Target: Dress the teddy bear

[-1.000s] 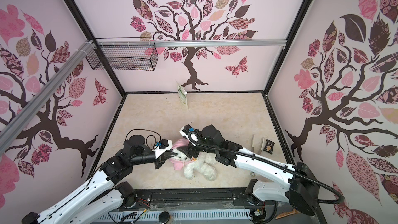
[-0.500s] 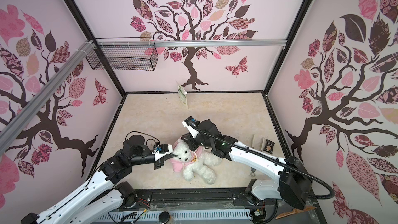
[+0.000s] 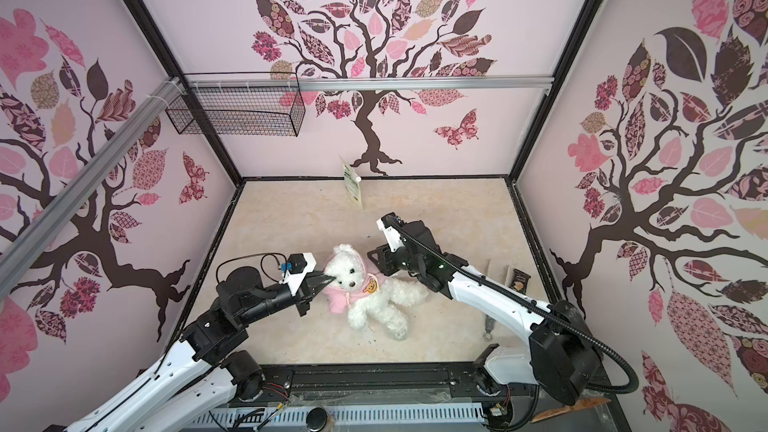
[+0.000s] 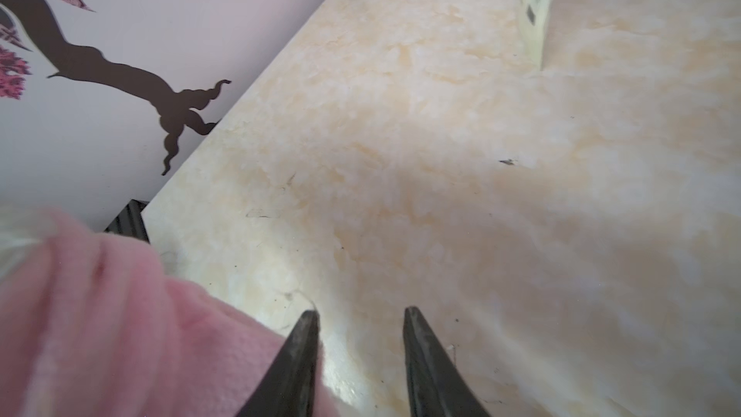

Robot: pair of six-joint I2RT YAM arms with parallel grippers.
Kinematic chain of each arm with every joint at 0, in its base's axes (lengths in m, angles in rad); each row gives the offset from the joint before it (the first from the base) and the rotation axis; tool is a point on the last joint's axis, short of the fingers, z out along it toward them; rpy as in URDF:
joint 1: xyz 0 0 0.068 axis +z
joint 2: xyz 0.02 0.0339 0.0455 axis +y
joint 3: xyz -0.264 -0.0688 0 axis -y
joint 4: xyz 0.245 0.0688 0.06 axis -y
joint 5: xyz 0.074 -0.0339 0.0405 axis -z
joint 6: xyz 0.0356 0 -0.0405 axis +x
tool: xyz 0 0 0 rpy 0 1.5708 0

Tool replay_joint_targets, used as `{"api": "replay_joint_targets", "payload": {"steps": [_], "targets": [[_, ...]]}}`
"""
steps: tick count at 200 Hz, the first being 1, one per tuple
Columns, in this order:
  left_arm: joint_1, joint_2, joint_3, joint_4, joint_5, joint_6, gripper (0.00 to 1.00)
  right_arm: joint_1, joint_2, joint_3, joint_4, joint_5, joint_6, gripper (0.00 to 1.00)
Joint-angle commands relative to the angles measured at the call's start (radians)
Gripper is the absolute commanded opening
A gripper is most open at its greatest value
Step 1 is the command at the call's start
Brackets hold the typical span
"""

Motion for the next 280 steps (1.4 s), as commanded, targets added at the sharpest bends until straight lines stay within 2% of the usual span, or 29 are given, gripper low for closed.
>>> {"api": "replay_joint_targets", "payload": {"steps": [1, 28, 50, 75, 110, 128, 169, 191, 215, 223, 235, 253, 265, 280], "targets": [[0.002, 0.039, -0.003, 0.080, -0.167, -0.235, 0.00, -0.001, -0.120, 0.000, 0.014, 0.014, -0.037, 0.50], [0.002, 0.119, 0.039, 0.001, -0.331, -0.463, 0.00, 0.069, -0.211, -0.052, 0.113, 0.018, 0.000, 0.57], [0.002, 0.135, 0.023, 0.057, -0.343, -0.668, 0.00, 0.199, -0.212, -0.084, 0.150, 0.084, 0.039, 0.60], [0.002, 0.137, 0.010, 0.105, -0.370, -0.878, 0.00, 0.320, -0.171, -0.137, 0.258, 0.094, 0.124, 0.61], [0.002, 0.155, 0.018, 0.083, -0.380, -1.026, 0.00, 0.429, -0.039, -0.152, 0.442, 0.049, 0.246, 0.62], [0.001, 0.156, 0.008, 0.094, -0.381, -1.064, 0.00, 0.429, 0.032, -0.148, 0.499, 0.066, 0.298, 0.62], [-0.001, 0.149, -0.004, 0.110, -0.363, -1.094, 0.00, 0.430, 0.139, -0.123, 0.556, 0.230, 0.348, 0.64], [-0.002, 0.148, -0.012, 0.114, -0.353, -1.102, 0.00, 0.429, 0.181, -0.109, 0.600, 0.275, 0.377, 0.64], [-0.002, 0.145, -0.019, 0.114, -0.348, -1.103, 0.00, 0.419, 0.204, -0.089, 0.608, 0.313, 0.379, 0.58], [-0.002, 0.145, -0.020, 0.115, -0.347, -1.102, 0.00, 0.411, 0.208, -0.087, 0.606, 0.324, 0.385, 0.52], [-0.002, 0.145, -0.019, 0.118, -0.344, -1.100, 0.00, 0.390, 0.217, -0.090, 0.616, 0.318, 0.402, 0.45], [-0.003, 0.146, -0.022, 0.119, -0.340, -1.092, 0.00, 0.362, 0.226, -0.111, 0.676, 0.255, 0.428, 0.39], [-0.002, 0.148, -0.026, 0.124, -0.338, -1.092, 0.00, 0.360, 0.227, -0.103, 0.682, 0.226, 0.412, 0.39], [-0.002, 0.152, -0.031, 0.134, -0.338, -1.091, 0.00, 0.360, 0.231, -0.077, 0.660, 0.184, 0.397, 0.48]]}}
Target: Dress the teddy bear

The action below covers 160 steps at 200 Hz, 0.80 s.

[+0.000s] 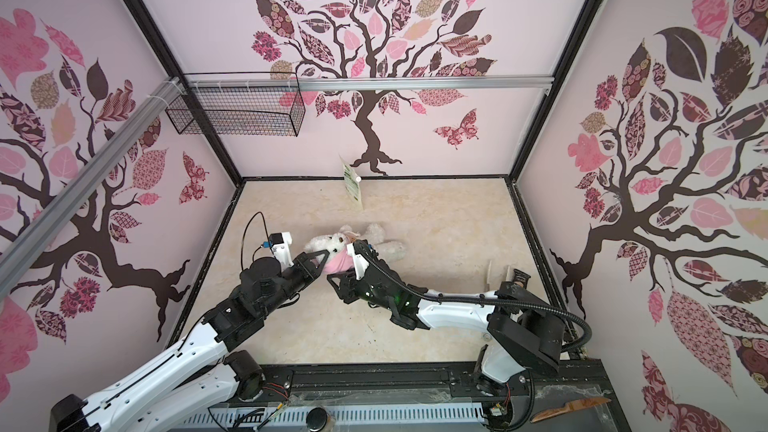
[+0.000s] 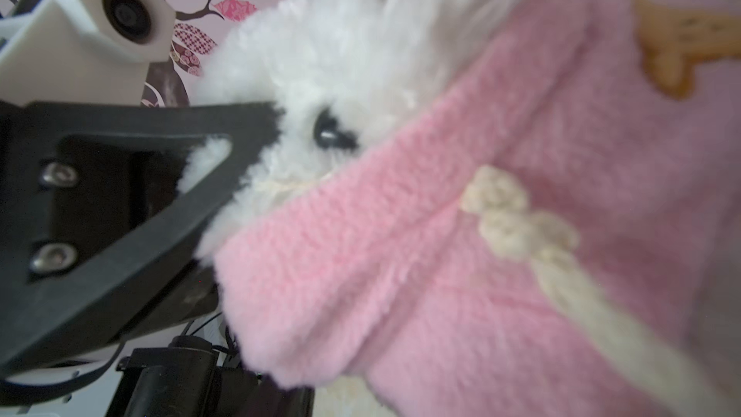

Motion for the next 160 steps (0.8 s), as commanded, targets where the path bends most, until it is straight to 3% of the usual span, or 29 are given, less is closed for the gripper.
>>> {"api": "replay_joint_targets", "payload": {"steps": [1, 30, 73, 92, 160], "targets": [[-0.002, -0.009, -0.031, 0.058, 0.026, 0.000, 0.00, -0.010, 0.020, 0.055, 0.051, -0.049, -0.009, 0.48], [-0.002, -0.004, -0.029, 0.064, 0.030, 0.007, 0.00, -0.010, 0.000, 0.050, 0.058, -0.041, -0.018, 0.45], [-0.002, -0.009, -0.020, 0.051, 0.051, 0.005, 0.00, -0.048, 0.005, -0.005, 0.035, -0.004, -0.033, 0.11], [-0.002, -0.020, -0.012, 0.035, 0.047, -0.003, 0.00, -0.067, 0.019, -0.057, 0.055, -0.006, -0.026, 0.01], [0.000, -0.062, 0.002, 0.028, 0.009, -0.022, 0.00, -0.099, 0.047, -0.187, 0.073, 0.061, -0.036, 0.00]]}}
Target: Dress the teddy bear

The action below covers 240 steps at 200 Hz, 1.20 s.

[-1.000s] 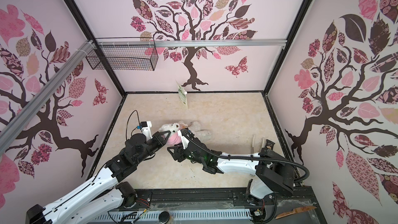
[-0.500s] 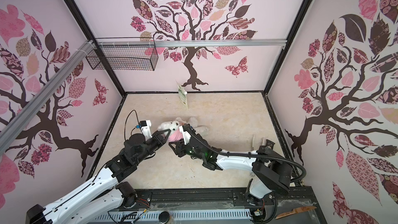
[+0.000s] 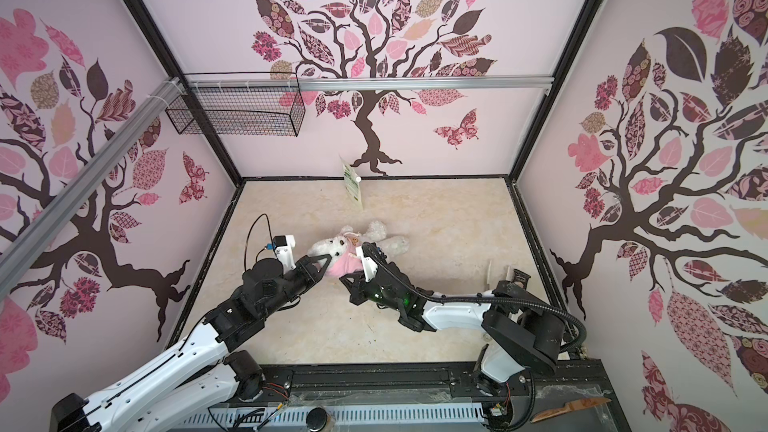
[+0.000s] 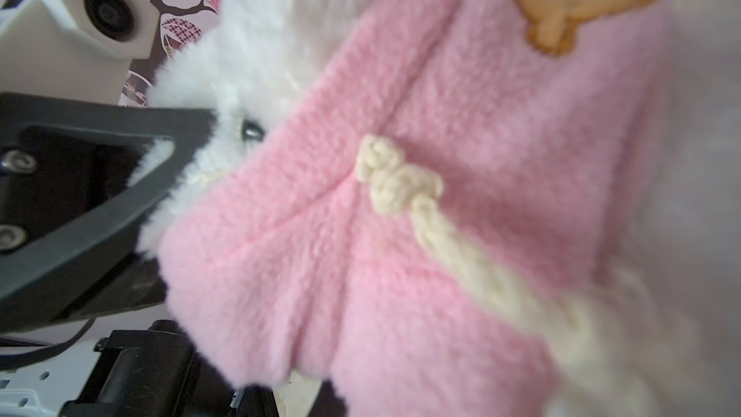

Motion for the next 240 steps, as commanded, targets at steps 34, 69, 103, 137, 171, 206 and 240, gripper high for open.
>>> {"api": "replay_joint_targets", "payload": {"steps": [34, 69, 103, 137, 171, 206, 240], "targets": [[0.011, -0.096, 0.009, 0.050, -0.054, -0.012, 0.00, -0.051, 0.030, -0.090, -0.069, 0.111, -0.019, 0.01], [0.016, -0.106, 0.001, 0.041, -0.068, -0.015, 0.00, -0.052, -0.023, -0.113, -0.028, 0.059, -0.059, 0.05], [0.018, -0.095, -0.016, 0.059, -0.077, -0.036, 0.00, -0.026, -0.055, -0.100, 0.025, -0.093, -0.093, 0.18], [0.019, -0.087, -0.016, 0.061, -0.073, -0.044, 0.00, 0.049, -0.054, -0.054, 0.043, -0.142, -0.125, 0.40], [0.019, -0.075, -0.022, 0.067, -0.062, -0.053, 0.00, 0.060, 0.000, 0.025, 0.054, -0.167, -0.111, 0.50], [0.018, -0.071, -0.024, 0.066, -0.047, -0.062, 0.00, 0.060, 0.070, 0.100, 0.035, -0.081, -0.088, 0.53], [0.019, -0.077, -0.034, 0.064, -0.047, -0.065, 0.00, 0.052, 0.082, 0.125, 0.012, 0.054, -0.078, 0.45]]}}
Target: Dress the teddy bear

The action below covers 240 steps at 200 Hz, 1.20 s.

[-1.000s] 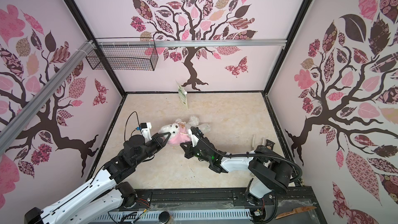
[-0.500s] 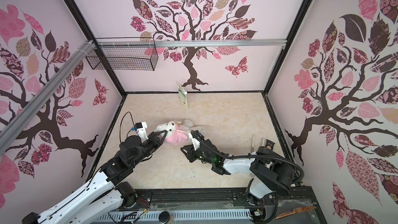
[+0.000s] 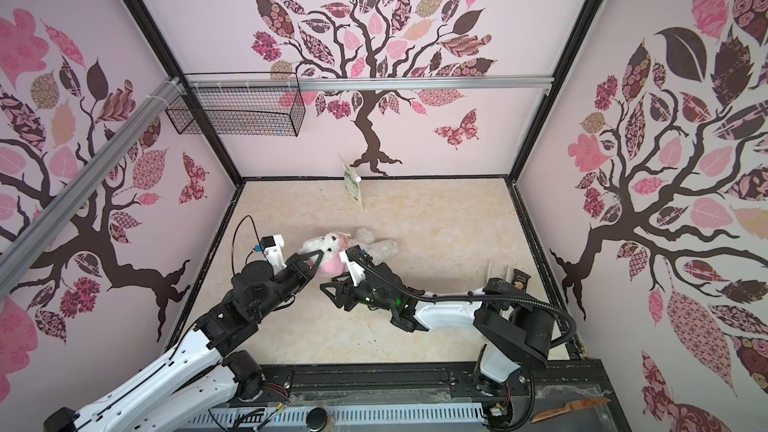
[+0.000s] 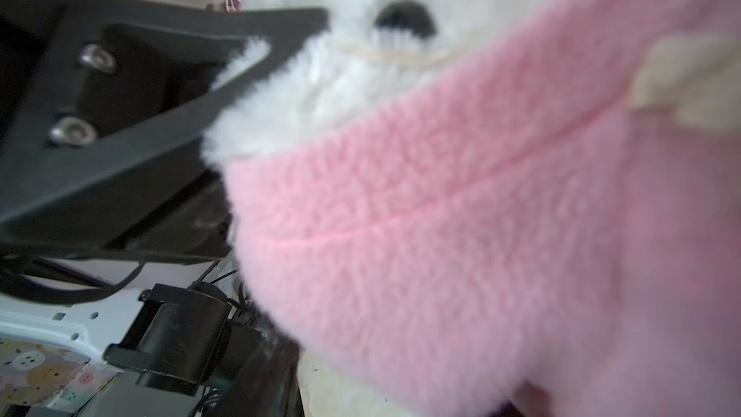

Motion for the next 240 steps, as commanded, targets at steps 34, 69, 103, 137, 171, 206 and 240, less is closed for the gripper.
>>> {"api": "replay_joint_targets", "payload": {"steps": [34, 69, 103, 137, 171, 206, 240], "targets": [[0.005, -0.020, -0.031, 0.061, 0.007, -0.001, 0.00, -0.047, 0.000, -0.017, -0.021, 0.181, 0.044, 0.13], [0.010, -0.026, -0.041, 0.061, 0.003, -0.002, 0.00, -0.085, -0.037, -0.117, 0.031, 0.164, 0.045, 0.00], [0.053, -0.037, -0.039, 0.060, 0.028, -0.008, 0.00, -0.089, -0.043, -0.202, 0.019, 0.183, 0.045, 0.00], [0.114, -0.045, -0.036, 0.057, 0.080, -0.029, 0.00, -0.116, -0.070, -0.277, 0.000, 0.222, 0.061, 0.00], [0.121, -0.048, -0.037, 0.053, 0.093, -0.042, 0.00, -0.126, -0.097, -0.270, -0.050, 0.236, 0.037, 0.00], [0.127, -0.058, -0.049, 0.055, 0.096, -0.067, 0.00, -0.127, -0.140, -0.271, -0.009, 0.083, -0.028, 0.26], [0.129, -0.057, -0.043, 0.047, 0.117, -0.080, 0.00, -0.127, -0.242, -0.332, -0.052, 0.146, -0.092, 0.37]]}}
